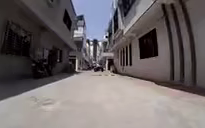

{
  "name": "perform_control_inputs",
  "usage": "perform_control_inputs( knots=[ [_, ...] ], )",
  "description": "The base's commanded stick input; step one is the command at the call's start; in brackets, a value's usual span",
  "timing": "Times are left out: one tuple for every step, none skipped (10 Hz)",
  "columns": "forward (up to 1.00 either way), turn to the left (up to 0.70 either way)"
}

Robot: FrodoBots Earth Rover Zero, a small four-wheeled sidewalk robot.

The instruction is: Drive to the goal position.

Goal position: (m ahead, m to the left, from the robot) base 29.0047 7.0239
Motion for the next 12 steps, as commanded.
perform_control_inputs(
  knots=[
    [0.85, 0.0],
    [0.85, 0.0],
    [0.85, 0.0],
    [0.85, -0.13],
    [0.85, -0.26],
    [0.85, -0.34],
    [0.85, -0.34],
    [0.85, -0.34],
    [0.85, -0.34],
    [0.85, -0.34],
    [0.85, -0.34],
    [0.85, -0.16]
  ],
)
